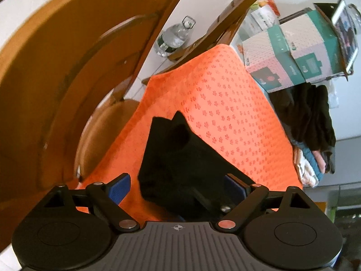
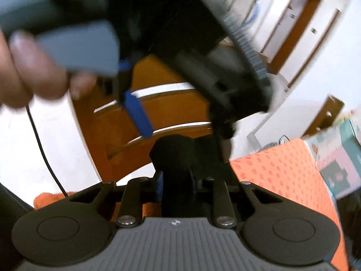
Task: Fold clothes
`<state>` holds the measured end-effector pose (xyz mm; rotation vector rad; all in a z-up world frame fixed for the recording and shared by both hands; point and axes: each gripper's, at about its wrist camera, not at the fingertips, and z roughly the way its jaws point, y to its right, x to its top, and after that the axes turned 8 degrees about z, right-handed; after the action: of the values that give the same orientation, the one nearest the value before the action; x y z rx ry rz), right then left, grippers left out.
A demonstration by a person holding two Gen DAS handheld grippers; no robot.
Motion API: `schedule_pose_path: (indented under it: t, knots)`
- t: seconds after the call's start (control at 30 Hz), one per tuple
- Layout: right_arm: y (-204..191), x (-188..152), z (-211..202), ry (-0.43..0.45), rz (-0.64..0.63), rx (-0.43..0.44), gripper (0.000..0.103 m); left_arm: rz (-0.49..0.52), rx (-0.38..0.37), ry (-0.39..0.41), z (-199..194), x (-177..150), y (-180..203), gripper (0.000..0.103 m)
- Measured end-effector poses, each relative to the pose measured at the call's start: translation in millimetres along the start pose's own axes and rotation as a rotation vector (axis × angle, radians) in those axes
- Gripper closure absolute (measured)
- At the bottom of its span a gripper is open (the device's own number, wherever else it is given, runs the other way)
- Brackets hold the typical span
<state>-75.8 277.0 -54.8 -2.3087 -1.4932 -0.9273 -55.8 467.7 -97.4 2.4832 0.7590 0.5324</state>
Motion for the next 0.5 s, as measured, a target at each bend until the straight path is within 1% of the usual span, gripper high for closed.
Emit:
schedule_pose_path:
  t: [0.13, 0.27, 0.33, 0.37, 0.4, 0.43, 0.5]
  knots:
    - [11.6, -1.2, -12.8, 0.02, 0.049, 0.005, 0.079, -0.051, -0.005, -0.029, 14.8, 3.0, 0.4, 0.012]
    - [17.3, -2.9, -20.0, 0.034, 0.069, 0.017, 0.079, -0.087, -0.036, -0.059, 33.2, 6.1, 0.9, 0.012]
    - [19.4, -4.1, -22.0, 0.038, 0.074, 0.025, 0.079, -0.1, -0.048, -0.074, 42.8, 7.5, 1.7, 0.014]
    - [20.7, -4.9, -23.0, 0.039, 0.076, 0.03, 0.079, -0.106, -0.054, -0.081, 47.5, 8.2, 2.1, 0.017]
    - [22.1, -5.6, -24.0, 0.04, 0.08, 0.034, 0.079, -0.106, -0.049, -0.086, 50.7, 8.8, 1.9, 0.028]
    - [25.5, -6.6, -25.0, 0.037, 0.099, 0.045, 0.079, -0.106, -0.043, -0.09, 53.9, 9.4, 1.7, 0.034]
    - [32.3, -8.6, -27.0, 0.03, 0.137, 0.066, 0.079, -0.106, -0.032, -0.099, 60.2, 10.5, 1.3, 0.051]
